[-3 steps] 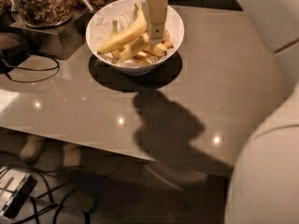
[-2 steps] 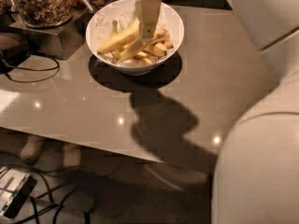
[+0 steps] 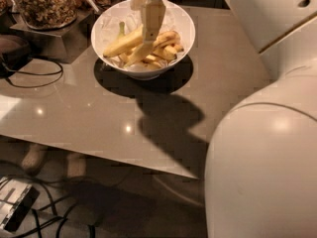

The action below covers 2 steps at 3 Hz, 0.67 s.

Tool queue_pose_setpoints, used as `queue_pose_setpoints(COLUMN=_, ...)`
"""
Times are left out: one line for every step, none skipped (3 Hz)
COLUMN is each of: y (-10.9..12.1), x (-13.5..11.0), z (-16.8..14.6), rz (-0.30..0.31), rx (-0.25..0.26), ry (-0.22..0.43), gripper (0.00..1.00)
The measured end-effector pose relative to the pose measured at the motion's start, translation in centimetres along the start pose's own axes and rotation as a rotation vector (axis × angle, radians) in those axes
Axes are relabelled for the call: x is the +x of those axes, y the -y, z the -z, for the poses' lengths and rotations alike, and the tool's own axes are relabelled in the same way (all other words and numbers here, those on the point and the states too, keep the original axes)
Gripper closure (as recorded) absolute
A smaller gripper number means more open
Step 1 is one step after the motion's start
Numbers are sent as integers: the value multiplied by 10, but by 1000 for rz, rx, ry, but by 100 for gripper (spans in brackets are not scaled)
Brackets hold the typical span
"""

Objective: Pick banana from white bowl

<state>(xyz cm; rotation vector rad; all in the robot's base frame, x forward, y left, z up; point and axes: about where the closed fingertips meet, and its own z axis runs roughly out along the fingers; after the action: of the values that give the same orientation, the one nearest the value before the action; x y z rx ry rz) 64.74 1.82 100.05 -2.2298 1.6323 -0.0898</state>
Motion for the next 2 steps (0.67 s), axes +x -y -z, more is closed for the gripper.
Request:
queue_pose_setpoints(y=2, x=6, z=-18, rz=-3, rx=-30, ry=-3, gripper=37)
queue_pose_setpoints(y=1, x=12, z=-35, rz=-5, rx=-60, ry=-5, gripper=40)
